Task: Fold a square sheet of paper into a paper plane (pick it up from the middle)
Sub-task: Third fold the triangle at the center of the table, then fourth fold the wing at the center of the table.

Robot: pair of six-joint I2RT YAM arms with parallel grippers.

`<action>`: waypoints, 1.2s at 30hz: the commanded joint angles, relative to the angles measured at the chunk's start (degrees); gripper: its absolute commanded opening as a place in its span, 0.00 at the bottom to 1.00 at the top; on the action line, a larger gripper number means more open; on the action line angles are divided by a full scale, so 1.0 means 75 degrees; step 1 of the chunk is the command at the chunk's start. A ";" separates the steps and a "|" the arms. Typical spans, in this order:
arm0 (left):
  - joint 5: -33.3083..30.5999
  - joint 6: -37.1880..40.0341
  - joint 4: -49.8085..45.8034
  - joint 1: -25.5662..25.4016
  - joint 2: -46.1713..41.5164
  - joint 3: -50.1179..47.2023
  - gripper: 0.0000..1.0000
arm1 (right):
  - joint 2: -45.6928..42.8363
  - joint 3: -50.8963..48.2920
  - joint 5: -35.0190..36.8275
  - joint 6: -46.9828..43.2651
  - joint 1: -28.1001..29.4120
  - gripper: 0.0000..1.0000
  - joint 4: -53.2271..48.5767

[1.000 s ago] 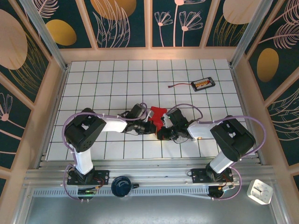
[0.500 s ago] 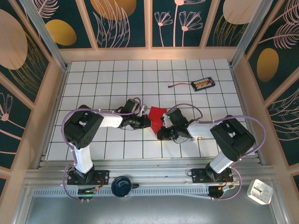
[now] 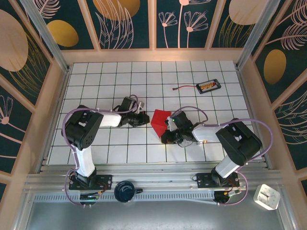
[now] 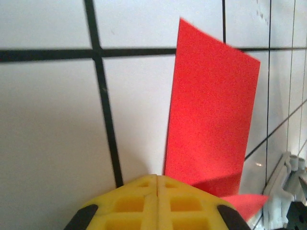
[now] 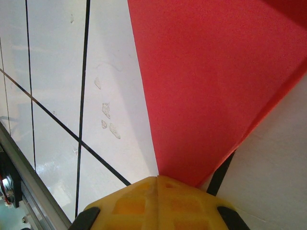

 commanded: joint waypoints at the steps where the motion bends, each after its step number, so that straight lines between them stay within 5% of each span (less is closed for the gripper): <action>1: -0.0241 0.0021 0.0223 0.0064 -0.0609 -0.0359 0.14 | -0.0065 -0.0298 0.0226 -0.0284 0.0104 0.00 -0.1411; 6: -0.0222 -0.0070 0.0215 -0.0131 -0.1656 -0.1054 0.28 | -0.0905 -0.0260 -0.0280 -0.0791 0.0126 0.00 -0.1484; 12: 0.0067 -0.0223 0.0506 -0.0453 -0.2011 -0.1580 0.35 | -0.1789 -0.0014 -0.0494 -0.0511 -0.0178 0.02 -0.0506; 36: 0.0532 -0.0429 0.0622 -0.0783 -0.1093 -0.1130 0.49 | 0.0317 0.0840 0.1126 -0.0102 -0.0946 0.00 -0.0661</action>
